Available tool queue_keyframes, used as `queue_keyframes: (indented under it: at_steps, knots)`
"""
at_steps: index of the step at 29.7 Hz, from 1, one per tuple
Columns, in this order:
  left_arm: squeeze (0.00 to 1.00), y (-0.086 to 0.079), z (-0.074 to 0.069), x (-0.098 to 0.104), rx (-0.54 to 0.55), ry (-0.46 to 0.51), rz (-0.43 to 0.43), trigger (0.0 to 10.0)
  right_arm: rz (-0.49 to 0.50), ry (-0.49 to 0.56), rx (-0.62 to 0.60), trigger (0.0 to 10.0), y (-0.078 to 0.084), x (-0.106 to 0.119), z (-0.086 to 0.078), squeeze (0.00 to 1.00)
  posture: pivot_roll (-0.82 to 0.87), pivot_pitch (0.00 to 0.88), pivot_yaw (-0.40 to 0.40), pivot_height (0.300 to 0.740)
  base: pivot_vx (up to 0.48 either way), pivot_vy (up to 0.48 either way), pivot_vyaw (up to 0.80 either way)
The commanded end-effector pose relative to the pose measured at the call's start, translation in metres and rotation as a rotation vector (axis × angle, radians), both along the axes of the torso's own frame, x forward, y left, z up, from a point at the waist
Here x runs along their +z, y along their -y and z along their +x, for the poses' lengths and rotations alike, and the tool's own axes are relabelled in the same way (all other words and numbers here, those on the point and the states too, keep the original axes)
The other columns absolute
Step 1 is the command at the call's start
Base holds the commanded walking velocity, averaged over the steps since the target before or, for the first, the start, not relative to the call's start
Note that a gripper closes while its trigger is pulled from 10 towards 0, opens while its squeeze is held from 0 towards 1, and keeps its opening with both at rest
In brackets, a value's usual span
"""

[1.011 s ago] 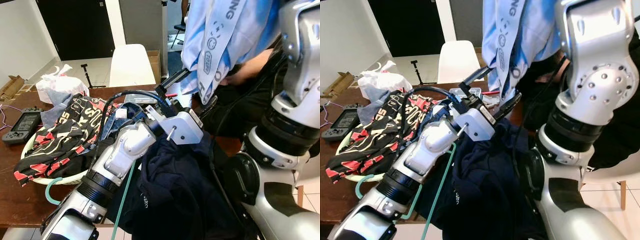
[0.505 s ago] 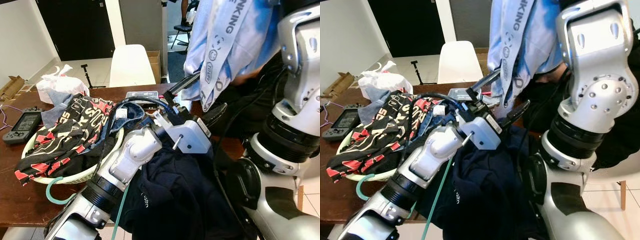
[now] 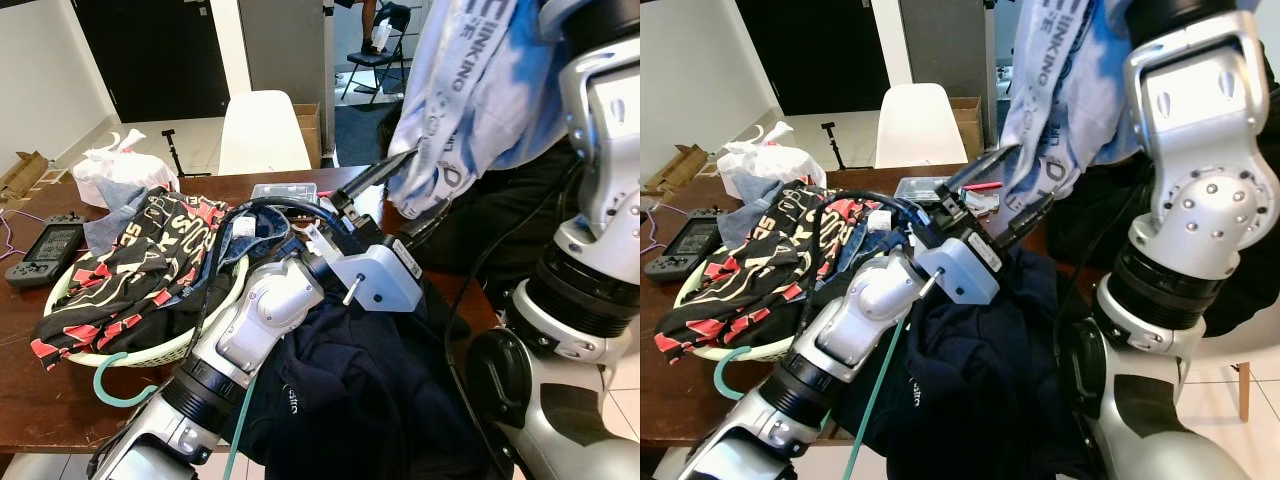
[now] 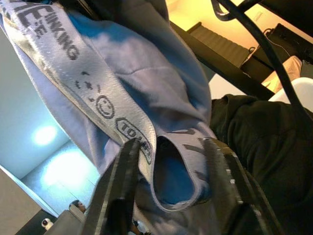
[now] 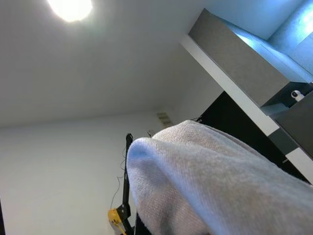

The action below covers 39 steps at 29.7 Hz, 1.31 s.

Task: Hang hanger

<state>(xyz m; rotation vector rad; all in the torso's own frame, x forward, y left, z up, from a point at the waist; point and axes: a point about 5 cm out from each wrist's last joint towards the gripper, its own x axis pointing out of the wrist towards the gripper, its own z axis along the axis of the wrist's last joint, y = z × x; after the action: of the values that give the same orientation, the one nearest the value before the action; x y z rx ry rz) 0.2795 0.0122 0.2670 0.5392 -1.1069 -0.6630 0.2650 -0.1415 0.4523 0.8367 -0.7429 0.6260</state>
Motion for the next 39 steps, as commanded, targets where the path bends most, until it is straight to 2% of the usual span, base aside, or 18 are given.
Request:
queue_keyframes:
  at_steps: [1, 11, 18, 20, 21, 22, 23, 24, 25, 26, 27, 28, 29, 32, 33, 34, 37, 39]
  knots:
    - [0.0, -0.001, -0.001, 0.0, 0.004, -0.002, -0.003, 0.0, -0.006, 0.017, 0.018, 0.0, -0.004, 0.002, -0.002, 0.0, -0.06, 0.0, 0.053, 0.74, 0.0, 0.0, 0.0]
    - [0.0, -0.007, 0.003, 0.001, 0.027, -0.007, 0.004, 0.0, -0.019, 0.016, -0.019, 0.0, -0.003, 0.002, 0.0, 0.0, -0.05, 0.0, 0.053, 0.74, 0.0, 0.0, 0.0]
    - [0.0, -0.027, 0.013, 0.018, 0.03, -0.052, -0.026, 0.0, -0.116, -0.085, -0.187, 0.0, 0.012, -0.019, 0.019, 0.0, -0.05, 0.0, 0.05, 0.74, 0.0, 0.0, 0.0]
    - [0.0, -0.039, 0.018, 0.03, 0.019, -0.085, -0.062, 0.0, -0.179, -0.157, -0.278, 0.0, 0.019, -0.032, 0.029, 0.0, -0.05, 0.0, 0.05, 0.74, 0.0, 0.0, 0.0]
    - [0.0, -0.054, 0.023, 0.045, 0.011, -0.098, -0.087, 0.0, -0.289, -0.25, -0.37, 0.0, 0.025, -0.046, 0.044, 0.0, -0.05, 0.0, 0.05, 0.74, 0.0, 0.0, 0.0]
    - [0.0, -0.054, 0.023, 0.045, 0.011, -0.098, -0.087, 0.0, -0.289, -0.25, -0.37, 0.0, 0.025, -0.046, 0.044, 0.0, -0.05, 0.0, 0.05, 0.74, 0.0, 0.0, 0.0]
    - [0.0, -0.071, 0.025, 0.062, -0.008, -0.111, -0.115, 0.0, -0.426, -0.357, -0.452, 0.0, 0.032, -0.065, 0.058, 0.0, -0.05, 0.0, 0.052, 0.74, 0.0, 0.0, 0.0]
    - [0.0, -0.088, 0.026, 0.078, -0.026, -0.109, -0.11, 0.0, -0.539, -0.452, -0.484, 4.8, 0.04, -0.085, 0.068, 0.0, -0.04, 0.0, 0.053, 0.74, 0.0, 0.0, 0.0]
    - [0.0, -0.088, 0.026, 0.078, -0.026, -0.109, -0.11, 0.0, -0.539, -0.452, -0.484, 4.8, 0.04, -0.085, 0.068, 0.0, -0.04, 0.0, 0.053, 0.74, 0.0, 0.0, 0.0]
    - [0.0, -0.098, 0.025, 0.089, -0.045, -0.109, -0.086, 0.0, -0.603, -0.519, -0.492, 9.0, 0.047, -0.101, 0.073, 0.0, -0.04, 0.0, 0.053, 0.74, 0.0, 0.0, 0.0]
    - [0.0, -0.106, 0.024, 0.095, -0.057, -0.109, -0.045, 0.0, -0.633, -0.569, -0.512, 10.0, 0.054, -0.113, 0.074, 0.49, -0.04, 0.0, 0.055, 0.74, 0.0, 0.0, 0.0]
    - [0.0, -0.106, 0.024, 0.095, -0.057, -0.109, -0.045, 0.0, -0.633, -0.569, -0.512, 10.0, 0.054, -0.113, 0.074, 0.49, -0.04, 0.0, 0.055, 0.74, 0.0, 0.0, 0.0]
    - [0.0, -0.114, 0.021, 0.099, -0.072, -0.121, 0.025, 0.0, -0.632, -0.606, -0.531, 10.0, 0.063, -0.123, 0.074, 1.0, -0.04, 0.0, 0.057, 0.74, 0.0, 0.0, 0.0]
    - [0.0, -0.121, 0.019, 0.101, -0.08, -0.137, 0.108, 0.0, -0.624, -0.635, -0.552, 10.0, 0.072, -0.131, 0.073, 1.0, -0.03, 0.0, 0.06, 0.74, 0.0, 0.0, 0.0]
    - [0.0, -0.132, 0.015, 0.1, -0.101, -0.18, 0.268, 0.0, -0.625, -0.666, -0.576, 10.0, 0.087, -0.14, 0.07, 1.0, -0.03, 0.0, 0.064, 0.74, 0.0, 0.0, 0.0]
    - [0.0, -0.132, 0.015, 0.1, -0.101, -0.18, 0.268, 0.0, -0.625, -0.666, -0.576, 10.0, 0.087, -0.14, 0.07, 1.0, -0.03, 0.0, 0.064, 0.74, 0.0, 0.0, 0.0]
    - [0.0, -0.143, 0.01, 0.094, -0.147, -0.272, 0.479, 0.0, -0.673, -0.693, -0.587, 10.0, 0.104, -0.149, 0.063, 1.0, -0.02, 0.0, 0.073, 0.74, 0.0, 0.0, 0.0]
    - [0.0, -0.146, 0.007, 0.091, -0.181, -0.313, 0.537, 0.0, -0.698, -0.705, -0.589, 10.0, 0.109, -0.153, 0.061, 1.0, -0.02, 0.0, 0.077, 0.74, 0.0, 0.0, 0.0]
